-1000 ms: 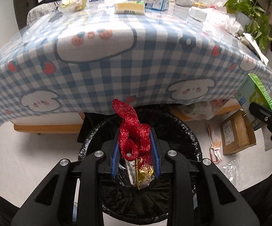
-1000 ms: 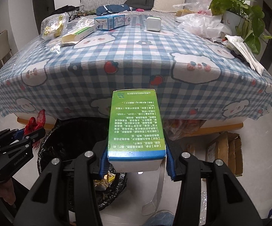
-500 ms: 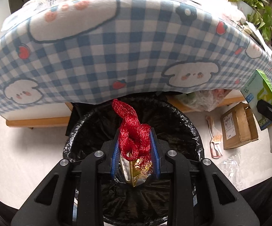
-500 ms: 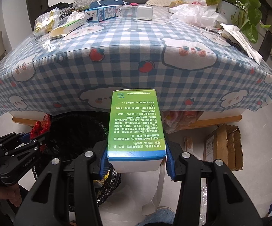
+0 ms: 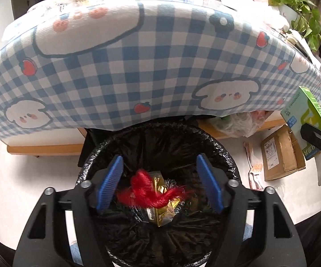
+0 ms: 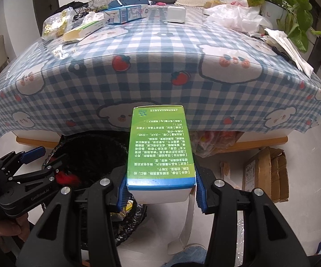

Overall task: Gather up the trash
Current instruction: 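Open the left gripper to drop the red mesh net into the bin, then open the right gripper to drop the green box into the bin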

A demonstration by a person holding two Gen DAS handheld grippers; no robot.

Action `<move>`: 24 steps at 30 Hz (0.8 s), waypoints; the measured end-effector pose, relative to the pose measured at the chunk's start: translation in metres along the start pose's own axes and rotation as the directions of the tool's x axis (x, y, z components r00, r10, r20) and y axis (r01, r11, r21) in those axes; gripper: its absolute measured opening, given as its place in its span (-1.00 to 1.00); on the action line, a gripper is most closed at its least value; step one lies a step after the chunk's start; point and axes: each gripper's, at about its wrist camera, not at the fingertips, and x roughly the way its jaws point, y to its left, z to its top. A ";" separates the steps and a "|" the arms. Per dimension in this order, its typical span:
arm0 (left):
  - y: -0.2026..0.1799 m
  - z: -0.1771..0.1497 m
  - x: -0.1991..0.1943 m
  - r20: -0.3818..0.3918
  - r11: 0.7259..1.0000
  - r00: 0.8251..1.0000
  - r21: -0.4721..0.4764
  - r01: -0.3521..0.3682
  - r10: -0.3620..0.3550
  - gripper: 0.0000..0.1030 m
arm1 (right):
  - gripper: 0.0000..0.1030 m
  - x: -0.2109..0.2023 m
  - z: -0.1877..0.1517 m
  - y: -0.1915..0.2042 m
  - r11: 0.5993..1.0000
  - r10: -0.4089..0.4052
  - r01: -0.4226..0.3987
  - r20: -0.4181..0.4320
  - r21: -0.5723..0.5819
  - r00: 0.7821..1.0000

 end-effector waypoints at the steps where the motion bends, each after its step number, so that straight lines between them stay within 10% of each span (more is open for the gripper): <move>1: 0.003 0.000 -0.002 0.003 1.000 1.000 -0.002 -0.002 0.002 0.43 | -0.13 0.001 0.001 0.003 1.000 0.004 -0.004 -0.001 -0.002 1.000; 11: 0.053 0.001 -0.024 0.043 0.995 0.998 -0.086 -0.052 0.056 0.85 | -0.13 0.004 0.011 0.049 0.998 0.047 -0.047 -0.005 -0.048 0.999; 24: 0.124 -0.003 -0.044 0.062 0.981 0.990 -0.155 -0.115 0.126 0.88 | -0.13 0.016 0.018 0.126 0.989 0.106 -0.107 -0.018 -0.104 0.994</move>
